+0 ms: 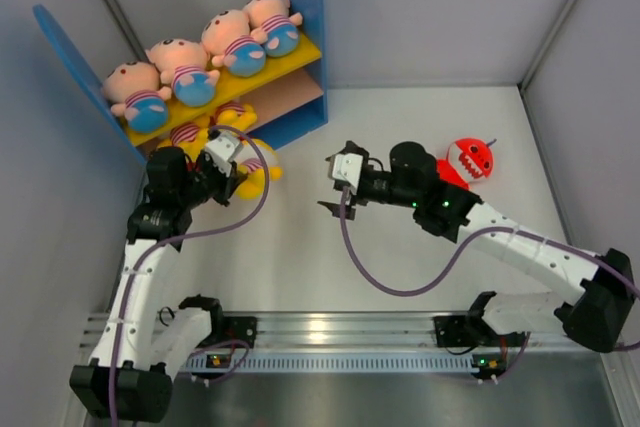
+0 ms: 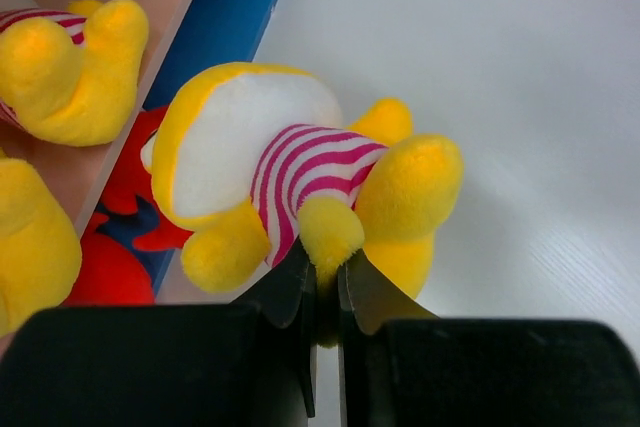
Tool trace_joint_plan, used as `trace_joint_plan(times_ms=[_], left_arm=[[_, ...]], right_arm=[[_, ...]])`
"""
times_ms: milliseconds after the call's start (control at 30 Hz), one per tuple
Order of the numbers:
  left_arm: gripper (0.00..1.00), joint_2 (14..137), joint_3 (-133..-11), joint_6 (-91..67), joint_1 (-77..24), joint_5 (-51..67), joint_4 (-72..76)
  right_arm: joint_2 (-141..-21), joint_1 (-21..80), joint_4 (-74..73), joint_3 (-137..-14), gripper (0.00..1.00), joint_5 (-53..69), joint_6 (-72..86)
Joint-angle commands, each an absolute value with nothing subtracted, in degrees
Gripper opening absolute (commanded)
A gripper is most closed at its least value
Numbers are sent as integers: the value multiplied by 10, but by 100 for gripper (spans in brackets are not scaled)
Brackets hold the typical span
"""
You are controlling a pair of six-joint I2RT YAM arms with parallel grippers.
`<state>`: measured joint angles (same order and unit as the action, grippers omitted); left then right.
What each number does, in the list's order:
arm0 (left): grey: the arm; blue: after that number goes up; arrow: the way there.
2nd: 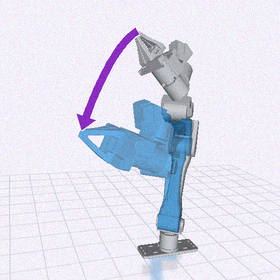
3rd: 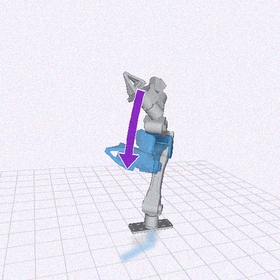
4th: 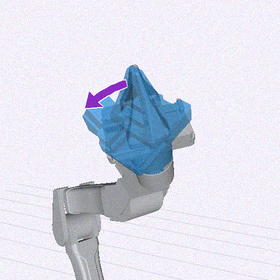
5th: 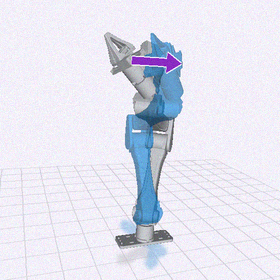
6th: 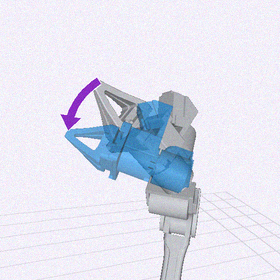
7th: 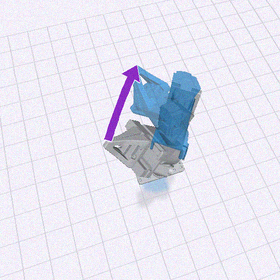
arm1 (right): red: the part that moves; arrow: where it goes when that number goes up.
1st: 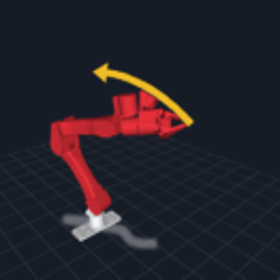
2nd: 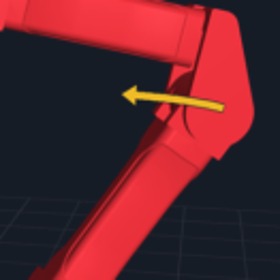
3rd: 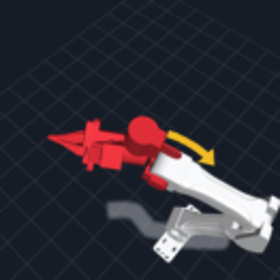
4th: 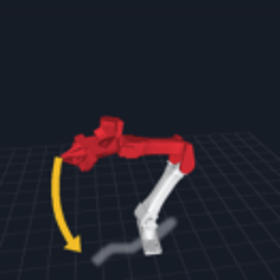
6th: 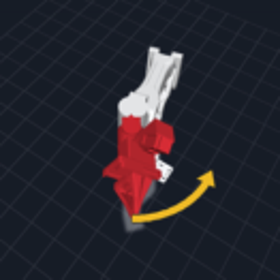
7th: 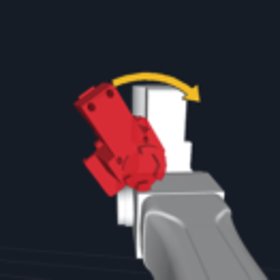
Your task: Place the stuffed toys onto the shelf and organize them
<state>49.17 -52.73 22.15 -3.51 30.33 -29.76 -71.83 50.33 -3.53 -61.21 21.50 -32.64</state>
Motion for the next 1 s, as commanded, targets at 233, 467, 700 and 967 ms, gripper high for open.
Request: trace_joint_plan(times_ms=[233, 467, 700, 967], left_arm=[[0, 587, -607, 170, -74, 222, -163], [0, 649, -628, 191, -128, 182, -104], [0, 669, -672, 176, -144, 171, -141], [0, 682, -720, 153, -177, 252, -118]], right_arm=[[-588, 422, 84, -496, 88, 88, -221], [-561, 404, 83, -463, 88, 84, -228], [-543, 391, 69, -453, 88, 79, -235], [-543, 381, 64, -456, 88, 104, -242]])
